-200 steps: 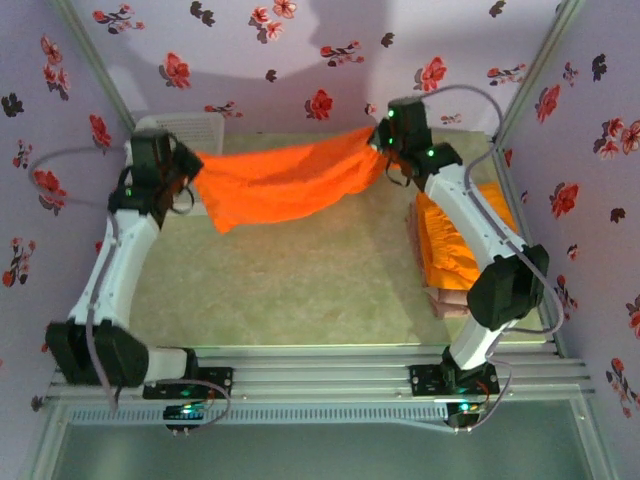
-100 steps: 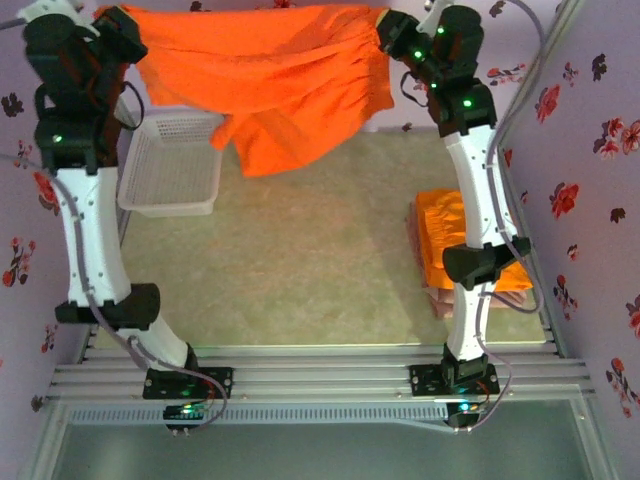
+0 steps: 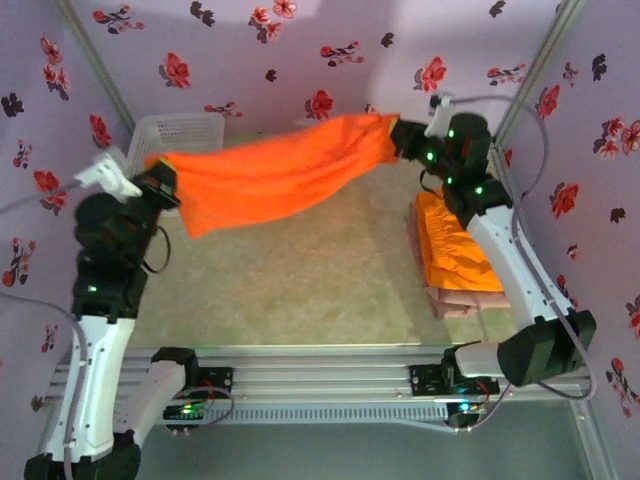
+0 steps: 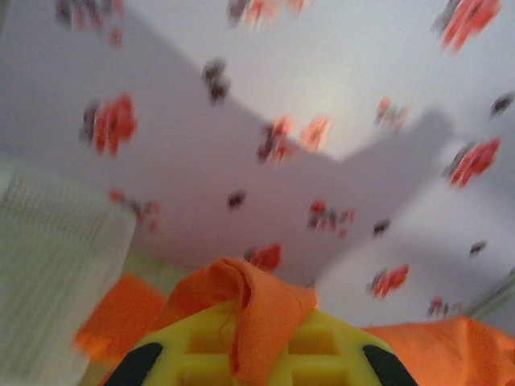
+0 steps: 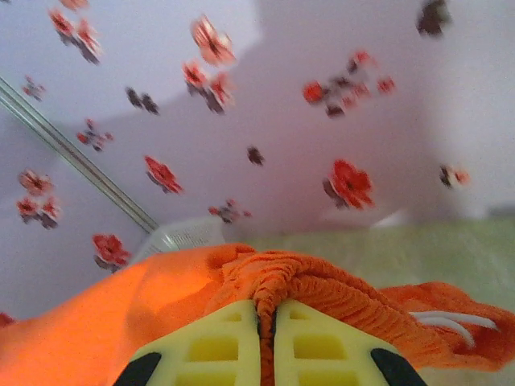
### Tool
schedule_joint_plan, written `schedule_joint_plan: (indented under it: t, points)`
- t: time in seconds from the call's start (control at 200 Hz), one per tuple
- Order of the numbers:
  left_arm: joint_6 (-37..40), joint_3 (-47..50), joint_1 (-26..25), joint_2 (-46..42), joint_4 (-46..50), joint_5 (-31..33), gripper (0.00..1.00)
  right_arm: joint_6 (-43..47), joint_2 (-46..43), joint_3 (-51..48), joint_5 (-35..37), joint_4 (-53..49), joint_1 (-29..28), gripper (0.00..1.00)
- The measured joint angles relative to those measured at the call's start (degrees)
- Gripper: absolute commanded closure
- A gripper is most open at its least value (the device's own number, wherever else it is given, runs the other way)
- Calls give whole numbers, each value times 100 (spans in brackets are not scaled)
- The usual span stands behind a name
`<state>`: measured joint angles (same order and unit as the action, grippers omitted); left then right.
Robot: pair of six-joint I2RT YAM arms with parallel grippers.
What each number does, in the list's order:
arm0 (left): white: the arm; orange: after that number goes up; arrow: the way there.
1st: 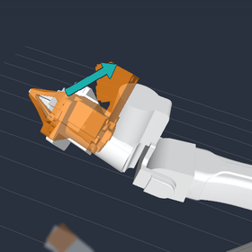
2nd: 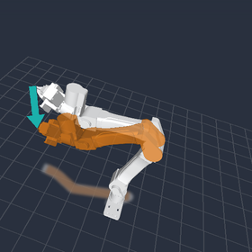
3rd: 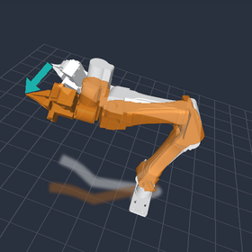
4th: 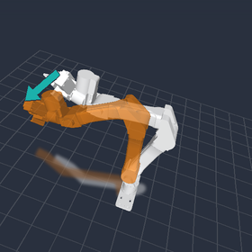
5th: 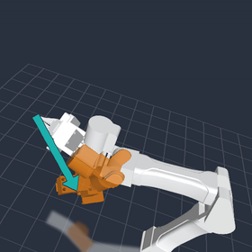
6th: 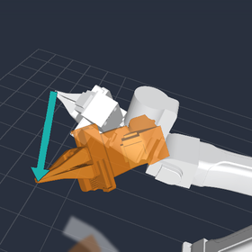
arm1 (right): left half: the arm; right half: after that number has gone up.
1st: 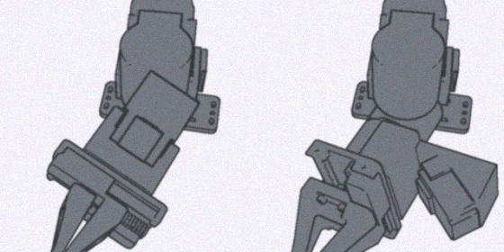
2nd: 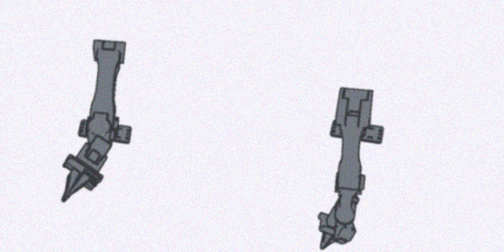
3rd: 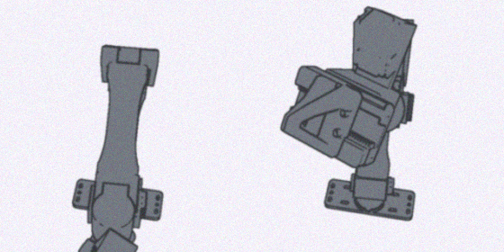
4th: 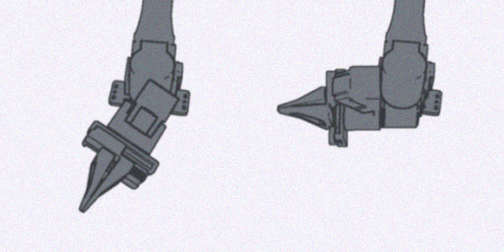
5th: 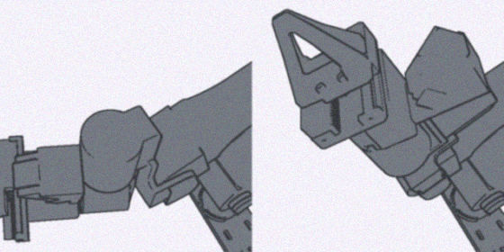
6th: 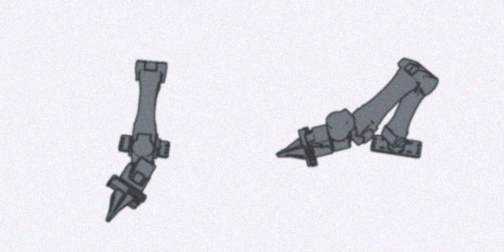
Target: Fold and stack the shorts
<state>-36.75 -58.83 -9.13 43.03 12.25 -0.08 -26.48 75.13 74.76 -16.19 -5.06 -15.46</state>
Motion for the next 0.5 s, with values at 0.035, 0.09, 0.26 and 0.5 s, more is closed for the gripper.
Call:
schedule_joint_plan:
  t: [0.035, 0.09, 0.26, 0.5]
  points:
    - [-79, 461, -120, -160, 22, 7, 100, -9, -192, -505, 37, 79, 0, 100]
    - [-195, 1060, -317, -363, 120, 50, 100, -33, -470, -1235, 109, 129, 0, 100]
    - [-586, 1937, -881, -898, 813, 337, 100, -356, -1534, -3038, 466, -15, 0, 100]
    - [-739, 1829, -1032, -1237, 1786, 833, 100, -765, -2942, -3915, 850, -660, -7, 100]
